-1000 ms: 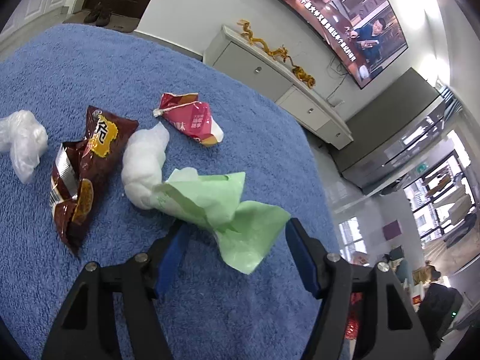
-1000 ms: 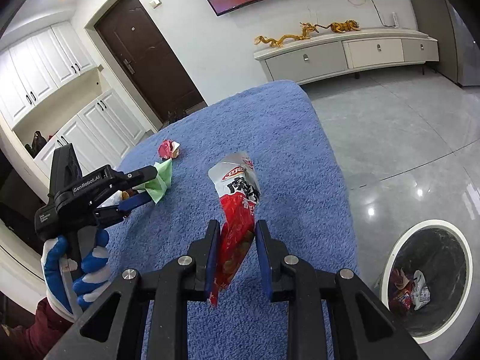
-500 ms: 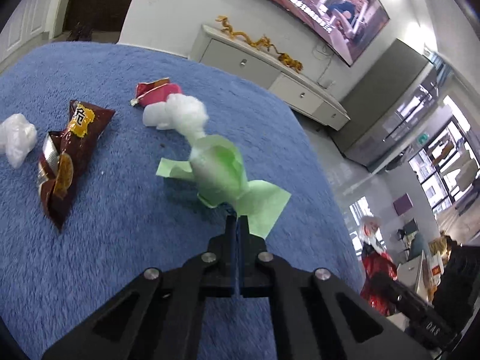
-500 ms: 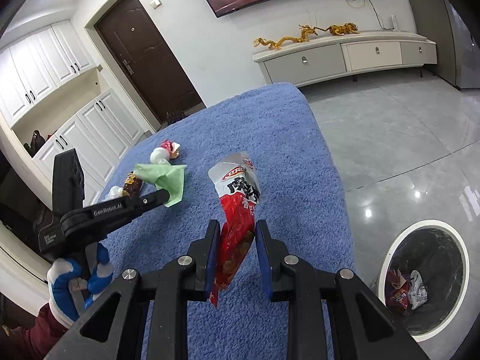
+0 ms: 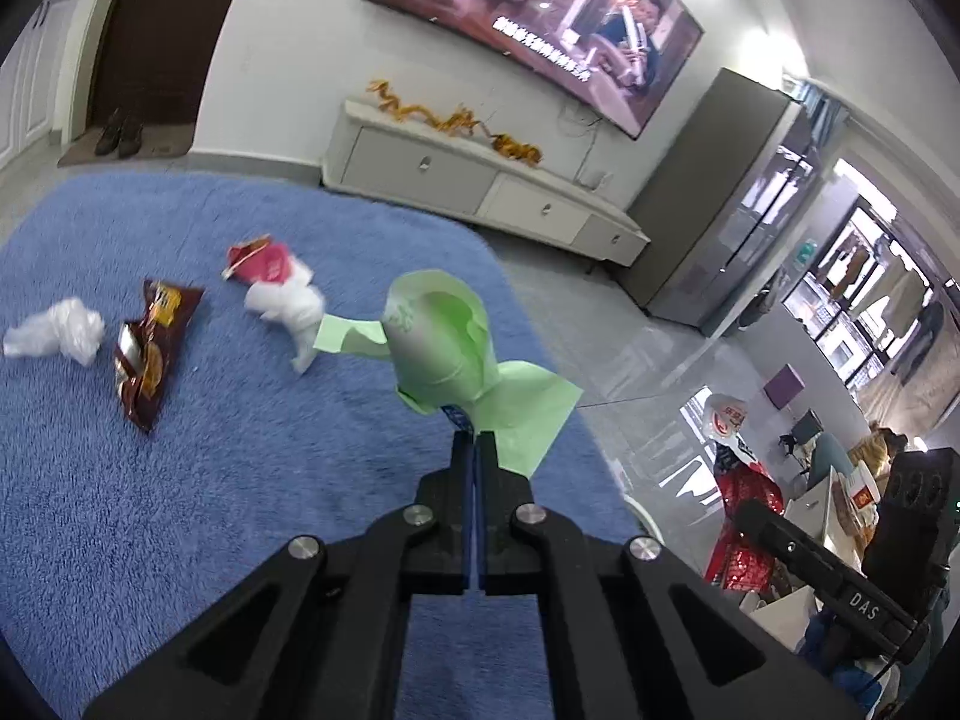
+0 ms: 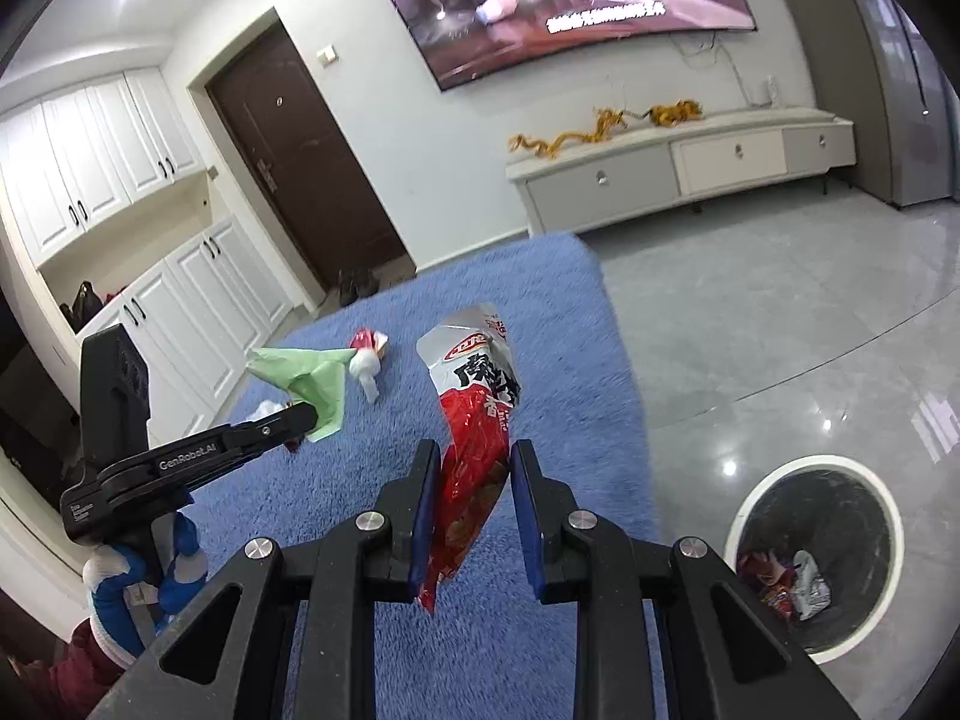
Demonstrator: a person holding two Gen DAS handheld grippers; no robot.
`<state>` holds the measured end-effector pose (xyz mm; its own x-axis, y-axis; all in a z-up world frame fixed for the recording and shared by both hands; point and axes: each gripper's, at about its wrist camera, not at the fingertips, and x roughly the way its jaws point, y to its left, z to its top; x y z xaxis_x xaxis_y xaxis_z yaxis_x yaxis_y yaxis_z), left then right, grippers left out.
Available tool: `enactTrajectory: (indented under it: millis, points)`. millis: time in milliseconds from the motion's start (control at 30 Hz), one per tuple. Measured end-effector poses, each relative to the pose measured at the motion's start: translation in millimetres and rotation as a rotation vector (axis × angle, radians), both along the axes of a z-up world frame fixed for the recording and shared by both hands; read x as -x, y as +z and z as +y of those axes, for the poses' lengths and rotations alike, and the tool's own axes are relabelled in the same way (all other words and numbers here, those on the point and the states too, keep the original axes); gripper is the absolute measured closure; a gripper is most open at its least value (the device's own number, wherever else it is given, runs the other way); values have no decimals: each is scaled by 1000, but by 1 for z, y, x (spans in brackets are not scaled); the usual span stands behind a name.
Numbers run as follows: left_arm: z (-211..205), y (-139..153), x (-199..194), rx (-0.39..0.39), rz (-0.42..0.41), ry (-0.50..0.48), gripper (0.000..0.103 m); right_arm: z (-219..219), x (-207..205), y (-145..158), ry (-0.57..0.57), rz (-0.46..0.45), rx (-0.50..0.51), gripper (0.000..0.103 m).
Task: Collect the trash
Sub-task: 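Carry both items over the bin and open both tools to drop them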
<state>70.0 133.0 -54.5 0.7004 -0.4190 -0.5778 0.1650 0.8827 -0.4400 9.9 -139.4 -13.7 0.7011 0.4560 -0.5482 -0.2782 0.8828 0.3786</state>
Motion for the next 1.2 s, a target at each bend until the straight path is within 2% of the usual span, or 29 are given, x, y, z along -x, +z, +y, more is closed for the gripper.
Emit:
enactTrajectory:
  millis: [267, 467, 667, 833, 1033, 1167, 1200]
  points:
    - [-66, 37, 13, -36, -63, -148, 103, -63, 26, 8, -143, -40, -30, 80]
    - [-148, 45, 13, -94, -68, -312, 103, -123, 36, -8, -280, -23, -53, 80]
    - [-233, 28, -6, -177, -30, -478, 103, -171, 27, -35, -387, 42, -60, 80]
    - [-297, -4, -26, -227, 47, -587, 102, -204, 7, -71, -444, 132, -68, 80]
    - [-350, -40, -53, -274, 117, -657, 102, -228, -21, -110, -473, 220, -70, 79]
    - [-372, -55, -66, -274, 152, -681, 100, -240, -25, -135, -503, 276, -74, 79]
    - [-377, -60, -70, -266, 173, -691, 100, -244, -27, -141, -519, 297, -67, 73]
